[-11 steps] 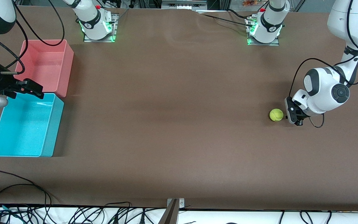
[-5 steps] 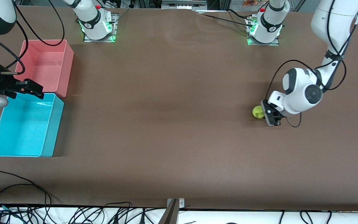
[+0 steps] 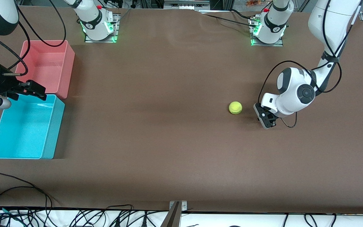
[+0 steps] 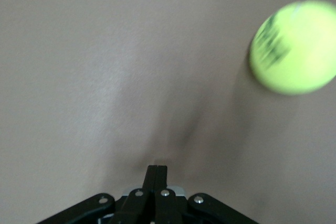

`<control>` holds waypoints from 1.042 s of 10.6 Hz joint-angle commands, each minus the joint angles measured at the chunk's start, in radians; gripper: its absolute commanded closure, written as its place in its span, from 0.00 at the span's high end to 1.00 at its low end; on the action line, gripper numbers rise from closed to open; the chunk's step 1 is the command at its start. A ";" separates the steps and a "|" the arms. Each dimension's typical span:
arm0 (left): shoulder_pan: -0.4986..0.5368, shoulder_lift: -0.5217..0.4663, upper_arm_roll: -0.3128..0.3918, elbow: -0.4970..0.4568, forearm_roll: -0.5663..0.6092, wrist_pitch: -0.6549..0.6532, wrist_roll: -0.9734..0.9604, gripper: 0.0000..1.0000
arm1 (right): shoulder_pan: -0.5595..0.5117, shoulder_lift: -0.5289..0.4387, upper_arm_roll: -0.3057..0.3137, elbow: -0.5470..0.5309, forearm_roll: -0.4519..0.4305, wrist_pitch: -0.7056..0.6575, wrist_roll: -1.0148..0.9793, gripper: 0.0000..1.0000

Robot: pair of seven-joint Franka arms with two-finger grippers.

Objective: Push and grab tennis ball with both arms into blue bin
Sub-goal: 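Push the tennis ball with the left gripper toward the cyan bin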

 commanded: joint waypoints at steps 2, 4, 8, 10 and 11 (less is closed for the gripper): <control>0.016 -0.016 0.001 0.009 -0.004 -0.004 -0.002 0.00 | -0.003 0.001 0.001 0.009 -0.005 -0.004 -0.003 1.00; 0.016 -0.017 0.001 0.009 -0.004 -0.004 0.000 0.00 | 0.002 0.002 0.001 0.005 -0.003 -0.005 -0.001 1.00; 0.016 -0.017 0.001 0.009 -0.004 -0.004 -0.002 0.00 | 0.023 0.001 0.015 -0.012 -0.003 0.005 0.006 1.00; 0.016 -0.017 0.001 0.009 -0.004 -0.004 0.000 0.00 | 0.026 0.002 0.015 -0.014 -0.011 0.010 -0.001 1.00; 0.016 -0.017 0.001 0.009 -0.004 -0.004 0.000 0.00 | 0.028 0.002 0.015 -0.014 -0.012 0.013 0.000 1.00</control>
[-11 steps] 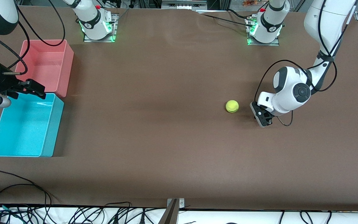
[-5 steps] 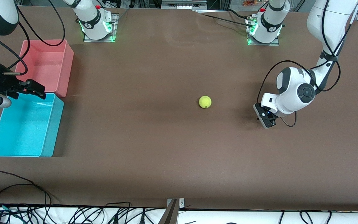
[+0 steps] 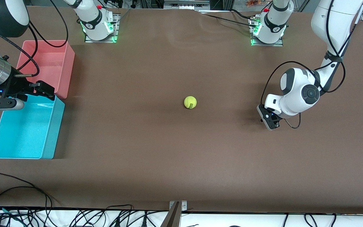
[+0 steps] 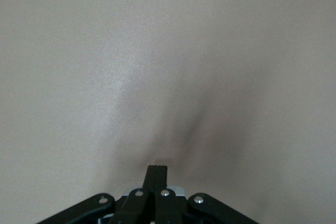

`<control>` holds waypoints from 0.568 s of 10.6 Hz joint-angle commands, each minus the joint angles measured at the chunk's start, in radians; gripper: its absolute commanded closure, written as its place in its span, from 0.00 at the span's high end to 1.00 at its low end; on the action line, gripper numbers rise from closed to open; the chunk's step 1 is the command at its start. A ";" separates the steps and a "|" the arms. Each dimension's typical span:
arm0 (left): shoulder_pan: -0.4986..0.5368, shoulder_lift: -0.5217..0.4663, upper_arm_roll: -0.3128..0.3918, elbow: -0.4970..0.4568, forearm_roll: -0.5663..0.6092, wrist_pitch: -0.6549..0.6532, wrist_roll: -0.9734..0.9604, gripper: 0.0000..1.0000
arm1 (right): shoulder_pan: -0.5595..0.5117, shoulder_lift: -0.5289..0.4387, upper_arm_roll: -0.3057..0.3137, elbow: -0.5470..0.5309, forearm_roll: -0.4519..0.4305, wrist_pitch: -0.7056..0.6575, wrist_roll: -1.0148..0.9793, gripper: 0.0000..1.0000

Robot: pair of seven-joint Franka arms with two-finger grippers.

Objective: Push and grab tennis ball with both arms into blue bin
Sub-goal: 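Push the tennis ball with the left gripper toward the cyan bin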

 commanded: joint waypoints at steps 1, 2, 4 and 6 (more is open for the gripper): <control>0.000 -0.013 0.000 -0.001 -0.002 -0.004 0.000 0.00 | -0.001 -0.002 0.002 -0.008 -0.010 0.012 0.001 1.00; 0.000 -0.011 0.002 -0.001 -0.002 -0.004 0.000 0.00 | -0.002 -0.002 0.002 -0.008 -0.013 0.012 -0.001 1.00; 0.000 -0.011 0.003 -0.001 -0.002 -0.004 0.000 0.00 | -0.002 0.000 0.001 -0.008 -0.017 0.012 -0.003 1.00; 0.000 -0.011 0.005 -0.003 0.000 -0.004 0.000 0.00 | -0.001 0.006 0.001 -0.007 -0.017 0.019 -0.003 1.00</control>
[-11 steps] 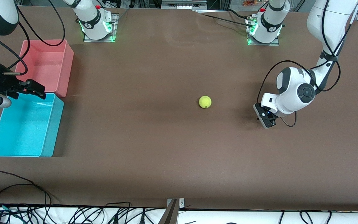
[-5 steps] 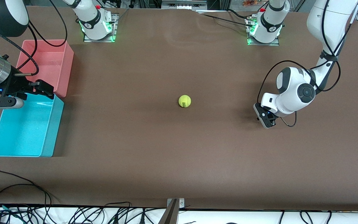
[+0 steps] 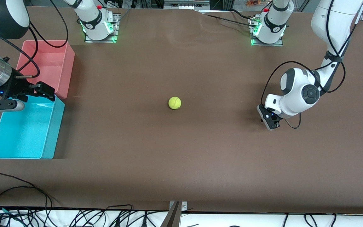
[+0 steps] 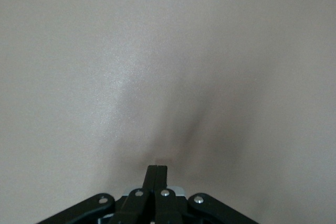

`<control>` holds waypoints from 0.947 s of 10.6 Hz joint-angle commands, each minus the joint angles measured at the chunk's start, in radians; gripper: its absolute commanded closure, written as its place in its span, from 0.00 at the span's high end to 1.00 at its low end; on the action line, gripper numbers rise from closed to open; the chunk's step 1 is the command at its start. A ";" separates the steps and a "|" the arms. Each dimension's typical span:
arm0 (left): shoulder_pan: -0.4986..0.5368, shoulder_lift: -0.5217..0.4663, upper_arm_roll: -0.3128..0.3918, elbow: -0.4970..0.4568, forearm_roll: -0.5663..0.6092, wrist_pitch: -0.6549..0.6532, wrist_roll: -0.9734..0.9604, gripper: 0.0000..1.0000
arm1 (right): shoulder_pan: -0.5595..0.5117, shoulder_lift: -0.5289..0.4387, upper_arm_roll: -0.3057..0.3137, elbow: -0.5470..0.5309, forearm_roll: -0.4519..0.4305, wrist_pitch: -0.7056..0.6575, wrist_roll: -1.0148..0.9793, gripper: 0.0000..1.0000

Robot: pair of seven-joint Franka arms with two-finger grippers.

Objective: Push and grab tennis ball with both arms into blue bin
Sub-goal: 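Reach the right gripper to the ball while the left gripper withdraws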

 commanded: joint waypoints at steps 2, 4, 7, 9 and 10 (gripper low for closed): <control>0.000 -0.011 0.009 -0.004 -0.002 -0.004 0.001 0.02 | 0.004 0.001 0.004 -0.007 -0.015 0.017 -0.001 1.00; 0.000 -0.013 0.022 -0.007 -0.002 -0.004 -0.005 0.25 | 0.013 0.001 0.007 -0.008 -0.014 0.017 0.008 1.00; 0.000 -0.025 0.053 -0.006 -0.004 -0.004 -0.005 1.00 | 0.094 0.015 0.007 -0.014 -0.014 0.019 0.013 1.00; -0.002 -0.037 0.059 -0.017 -0.005 -0.004 -0.009 1.00 | 0.181 0.055 0.007 -0.016 -0.005 0.035 0.014 1.00; 0.000 -0.062 0.065 -0.041 -0.005 -0.006 -0.009 1.00 | 0.197 0.085 0.013 -0.022 0.008 0.040 0.007 1.00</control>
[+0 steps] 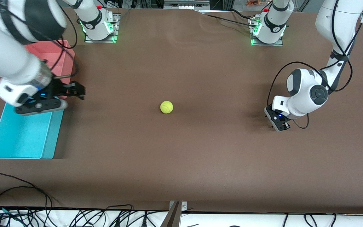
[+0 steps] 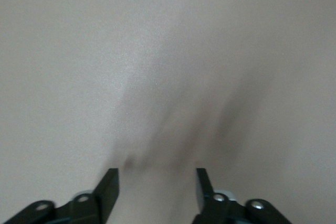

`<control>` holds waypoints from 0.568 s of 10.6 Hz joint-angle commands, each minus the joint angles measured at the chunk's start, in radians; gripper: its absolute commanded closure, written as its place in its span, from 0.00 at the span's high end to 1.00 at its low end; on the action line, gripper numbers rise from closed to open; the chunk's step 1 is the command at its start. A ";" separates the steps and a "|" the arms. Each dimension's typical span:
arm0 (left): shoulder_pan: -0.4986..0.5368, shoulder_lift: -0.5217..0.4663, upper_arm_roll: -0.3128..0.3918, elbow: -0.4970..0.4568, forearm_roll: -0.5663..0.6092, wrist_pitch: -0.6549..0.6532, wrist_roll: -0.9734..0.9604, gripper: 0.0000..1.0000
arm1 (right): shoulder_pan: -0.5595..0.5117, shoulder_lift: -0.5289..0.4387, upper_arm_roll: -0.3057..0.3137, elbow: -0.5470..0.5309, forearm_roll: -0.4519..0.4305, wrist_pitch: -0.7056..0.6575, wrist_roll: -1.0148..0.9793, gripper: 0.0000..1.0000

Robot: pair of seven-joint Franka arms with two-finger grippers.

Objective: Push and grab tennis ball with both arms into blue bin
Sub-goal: 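Reach the right gripper to the ball while the left gripper withdraws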

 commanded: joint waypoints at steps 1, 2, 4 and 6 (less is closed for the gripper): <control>-0.001 -0.106 0.013 -0.085 -0.004 -0.016 -0.007 1.00 | 0.070 0.057 0.035 -0.031 0.024 0.055 -0.003 1.00; -0.001 -0.150 0.017 -0.098 -0.004 -0.042 -0.006 1.00 | 0.093 0.063 0.054 -0.071 0.020 0.104 -0.003 1.00; -0.004 -0.364 0.047 -0.160 -0.002 -0.111 -0.006 1.00 | 0.155 0.084 0.056 -0.154 0.018 0.251 -0.003 1.00; -0.024 -0.466 0.049 -0.168 -0.002 -0.141 -0.006 1.00 | 0.244 0.138 0.056 -0.168 0.012 0.332 0.009 1.00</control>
